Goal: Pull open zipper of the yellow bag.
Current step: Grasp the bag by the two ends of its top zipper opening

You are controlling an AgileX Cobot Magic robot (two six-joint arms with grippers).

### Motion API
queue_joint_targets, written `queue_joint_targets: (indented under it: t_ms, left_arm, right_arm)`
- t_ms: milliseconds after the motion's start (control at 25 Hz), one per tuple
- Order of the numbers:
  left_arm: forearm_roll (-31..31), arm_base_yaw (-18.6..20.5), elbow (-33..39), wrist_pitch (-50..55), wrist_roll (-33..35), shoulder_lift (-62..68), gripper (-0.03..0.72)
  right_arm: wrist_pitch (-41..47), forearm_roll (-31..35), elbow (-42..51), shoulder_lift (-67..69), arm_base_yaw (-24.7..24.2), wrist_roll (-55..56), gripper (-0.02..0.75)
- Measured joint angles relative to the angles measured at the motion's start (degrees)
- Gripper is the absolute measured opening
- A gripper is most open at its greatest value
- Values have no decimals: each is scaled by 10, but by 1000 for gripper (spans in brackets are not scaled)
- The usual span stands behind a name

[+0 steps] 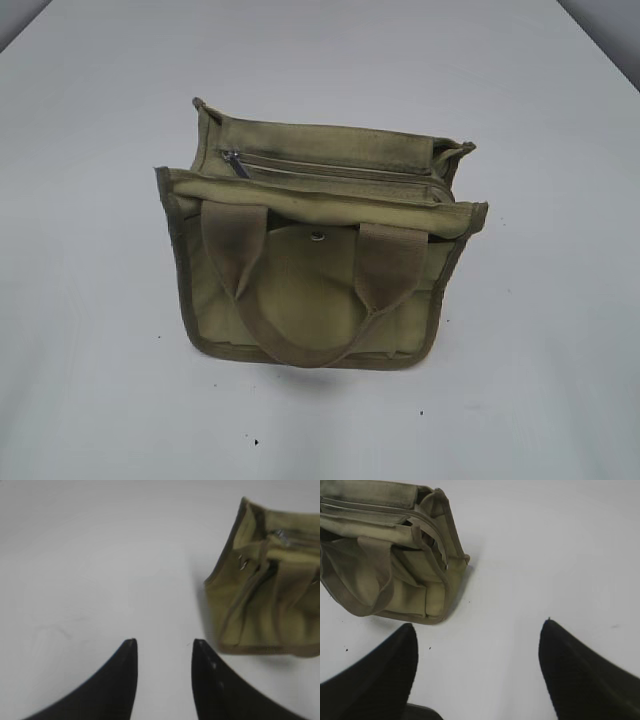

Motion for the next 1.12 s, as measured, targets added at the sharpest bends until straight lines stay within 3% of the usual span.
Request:
queue_joint_targets:
  t_ms: [160, 360, 480, 720, 1120]
  left_arm:
    - [-151, 0, -8, -79, 18, 112, 377]
    - [-407, 0, -50, -74, 160, 286, 426]
    - [-497, 0, -85, -49, 218, 410, 428]
    - [-536, -28, -159, -29, 236, 575, 428]
    - [-517, -122, -307, -27, 234, 774, 400]
  right_arm:
    - [-71, 31, -3, 76, 15, -46, 584]
    - [-145, 59, -14, 187, 71, -104, 584]
    - [-151, 65, -46, 277, 100, -155, 584]
    - [-135, 74, -127, 489, 157, -239, 584]
    - [-158, 74, -295, 712, 257, -259, 584]
